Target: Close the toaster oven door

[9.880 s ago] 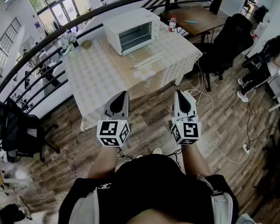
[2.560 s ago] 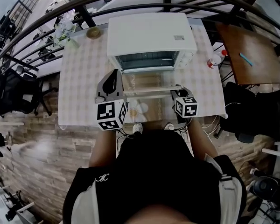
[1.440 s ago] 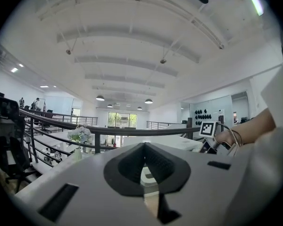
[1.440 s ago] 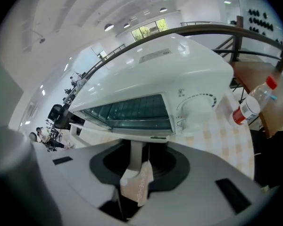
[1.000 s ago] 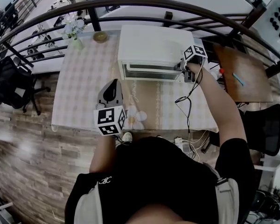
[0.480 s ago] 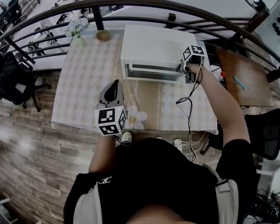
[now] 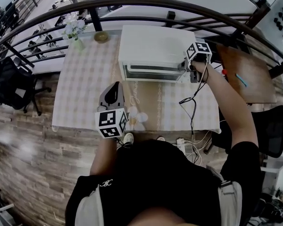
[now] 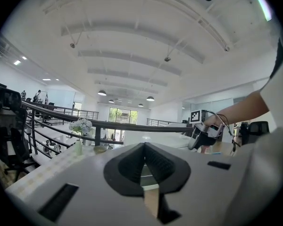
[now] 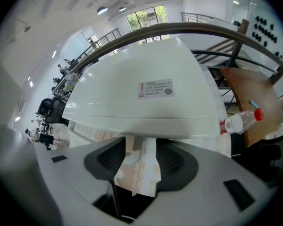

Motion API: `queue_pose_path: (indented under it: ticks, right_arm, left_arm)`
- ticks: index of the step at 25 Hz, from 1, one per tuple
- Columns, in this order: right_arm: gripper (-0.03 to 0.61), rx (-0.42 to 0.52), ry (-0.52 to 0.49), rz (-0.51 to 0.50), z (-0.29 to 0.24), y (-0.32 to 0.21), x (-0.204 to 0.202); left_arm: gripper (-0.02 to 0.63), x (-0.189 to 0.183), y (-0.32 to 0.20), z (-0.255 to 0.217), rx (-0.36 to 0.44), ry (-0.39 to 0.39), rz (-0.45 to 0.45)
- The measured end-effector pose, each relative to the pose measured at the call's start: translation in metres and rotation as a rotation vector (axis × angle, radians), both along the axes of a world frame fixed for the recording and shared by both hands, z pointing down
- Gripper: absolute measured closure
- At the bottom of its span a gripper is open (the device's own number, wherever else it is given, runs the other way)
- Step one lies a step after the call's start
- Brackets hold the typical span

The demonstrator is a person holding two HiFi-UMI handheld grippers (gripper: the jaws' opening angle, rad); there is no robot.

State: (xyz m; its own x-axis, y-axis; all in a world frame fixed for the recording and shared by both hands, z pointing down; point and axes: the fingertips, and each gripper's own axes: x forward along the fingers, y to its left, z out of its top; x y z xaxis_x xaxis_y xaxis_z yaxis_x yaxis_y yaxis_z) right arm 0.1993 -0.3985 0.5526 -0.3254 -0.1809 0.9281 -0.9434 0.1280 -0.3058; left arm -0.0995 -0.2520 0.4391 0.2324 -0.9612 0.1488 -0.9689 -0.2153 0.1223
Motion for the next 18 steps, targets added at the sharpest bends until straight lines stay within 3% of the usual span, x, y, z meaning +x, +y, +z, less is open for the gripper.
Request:
queue_pose_path:
  ticks: [3, 6, 11, 15, 18]
  right_arm:
    - [0.382, 0.071, 0.006, -0.023, -0.022, 0.002, 0.006]
    - [0.383, 0.236, 0.0, -0.049, -0.061, 0.009, 0.007]
    - [0.424, 0.716, -0.064, -0.05, -0.167, 0.036, -0.006]
    - [0.463, 1.137, 0.029, -0.045, -0.24, 0.066, -0.003]
    - [0.526, 1.344, 0.058, -0.027, -0.26, 0.092, -0.002]
  left_arm:
    - [0.6, 0.009, -0.003, 0.0, 0.002, 0.001, 0.02]
    - [0.6, 0.022, -0.006, -0.006, 0.017, -0.003, 0.049]
    - [0.6, 0.045, -0.013, -0.024, 0.053, -0.017, 0.099]
    - [0.6, 0.068, -0.021, -0.036, 0.076, -0.014, 0.143]
    - [0.6, 0.091, -0.025, -0.044, 0.093, -0.018, 0.191]
